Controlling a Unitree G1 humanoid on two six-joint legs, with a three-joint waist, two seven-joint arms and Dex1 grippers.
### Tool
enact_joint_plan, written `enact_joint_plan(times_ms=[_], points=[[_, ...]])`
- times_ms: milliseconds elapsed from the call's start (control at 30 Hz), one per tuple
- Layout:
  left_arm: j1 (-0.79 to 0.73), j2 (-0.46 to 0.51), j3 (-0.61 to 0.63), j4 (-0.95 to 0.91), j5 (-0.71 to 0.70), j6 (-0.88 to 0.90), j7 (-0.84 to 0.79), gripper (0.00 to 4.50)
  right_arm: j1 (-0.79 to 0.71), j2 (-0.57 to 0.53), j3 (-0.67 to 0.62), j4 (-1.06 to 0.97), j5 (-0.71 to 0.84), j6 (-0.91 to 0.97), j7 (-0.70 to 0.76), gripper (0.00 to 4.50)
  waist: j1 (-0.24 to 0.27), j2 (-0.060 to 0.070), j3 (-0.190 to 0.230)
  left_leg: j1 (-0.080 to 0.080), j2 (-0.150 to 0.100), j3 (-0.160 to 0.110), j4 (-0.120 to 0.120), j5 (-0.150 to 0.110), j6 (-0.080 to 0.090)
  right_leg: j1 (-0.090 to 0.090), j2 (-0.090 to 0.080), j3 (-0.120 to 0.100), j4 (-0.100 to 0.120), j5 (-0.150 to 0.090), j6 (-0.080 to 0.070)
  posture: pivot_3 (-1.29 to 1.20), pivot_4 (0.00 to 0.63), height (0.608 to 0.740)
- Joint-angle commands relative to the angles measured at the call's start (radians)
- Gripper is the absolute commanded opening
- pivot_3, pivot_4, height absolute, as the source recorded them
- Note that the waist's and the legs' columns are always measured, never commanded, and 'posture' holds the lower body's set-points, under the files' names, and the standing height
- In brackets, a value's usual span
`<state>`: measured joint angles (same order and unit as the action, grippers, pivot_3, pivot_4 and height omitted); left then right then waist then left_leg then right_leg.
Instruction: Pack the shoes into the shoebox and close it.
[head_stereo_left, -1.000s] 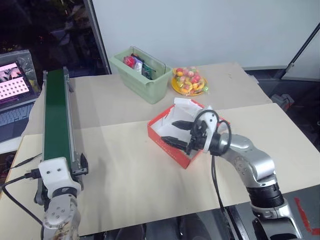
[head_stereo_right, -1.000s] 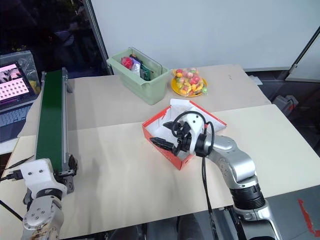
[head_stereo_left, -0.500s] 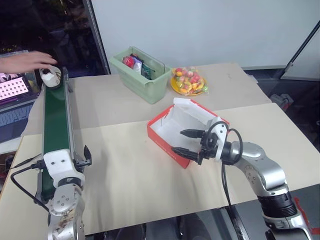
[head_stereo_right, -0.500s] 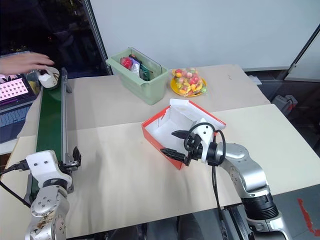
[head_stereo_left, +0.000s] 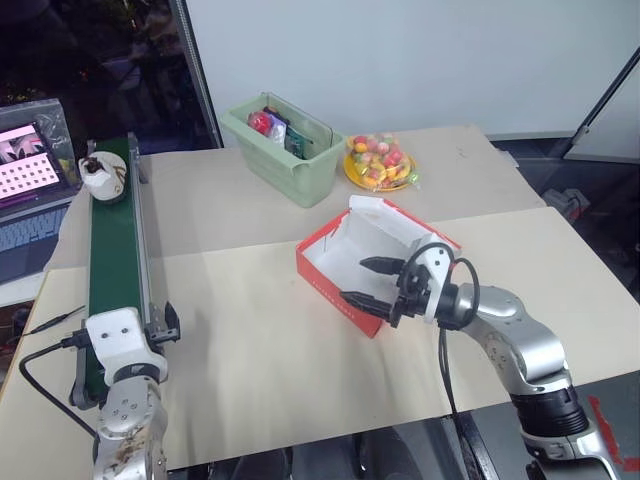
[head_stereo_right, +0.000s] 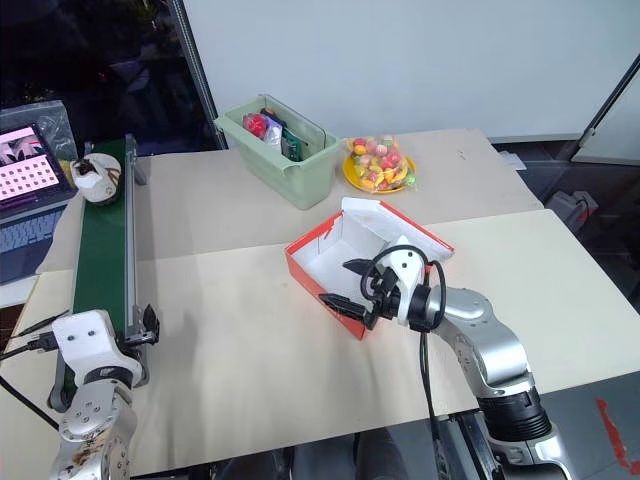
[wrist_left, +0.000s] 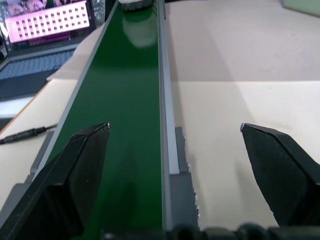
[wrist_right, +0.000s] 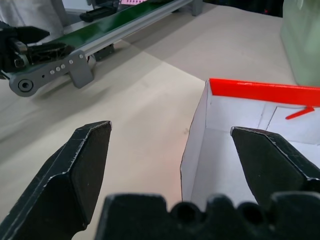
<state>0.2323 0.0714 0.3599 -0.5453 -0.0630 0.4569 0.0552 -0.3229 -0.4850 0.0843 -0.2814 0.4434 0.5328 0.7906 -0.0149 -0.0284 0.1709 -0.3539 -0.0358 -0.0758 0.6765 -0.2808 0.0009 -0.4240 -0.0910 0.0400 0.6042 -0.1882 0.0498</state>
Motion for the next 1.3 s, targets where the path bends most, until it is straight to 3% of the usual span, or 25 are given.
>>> enact_joint_plan(times_ms=[33,767,1300], points=[[-0.017,0.006,0.038,0.028,-0.009,-0.028,0.017,4.50,-0.020,0.010,-0.018,-0.046,0.016,0.013,-0.027,4.49,0.000,0.000,0.000,0.000,0.000,0.000,0.000,0.000,0.000,0.000,0.000,0.000,0.000,0.000,0.000,0.00,0.150,0.740],[-0.111,0.083,0.120,0.148,0.019,-0.051,0.086,4.50,-0.018,0.024,-0.014,-0.058,0.021,0.020,-0.063,4.49,0.000,0.000,0.000,0.000,0.000,0.000,0.000,0.000,0.000,0.000,0.000,0.000,0.000,0.001,-0.002,0.00,0.150,0.740],[-0.099,0.103,0.103,0.157,0.022,-0.045,0.078,4.50,-0.022,0.040,-0.023,-0.060,0.034,0.014,-0.068,4.49,0.000,0.000,0.000,0.000,0.000,0.000,0.000,0.000,0.000,0.000,0.000,0.000,0.000,0.002,-0.003,0.00,0.150,0.740]])
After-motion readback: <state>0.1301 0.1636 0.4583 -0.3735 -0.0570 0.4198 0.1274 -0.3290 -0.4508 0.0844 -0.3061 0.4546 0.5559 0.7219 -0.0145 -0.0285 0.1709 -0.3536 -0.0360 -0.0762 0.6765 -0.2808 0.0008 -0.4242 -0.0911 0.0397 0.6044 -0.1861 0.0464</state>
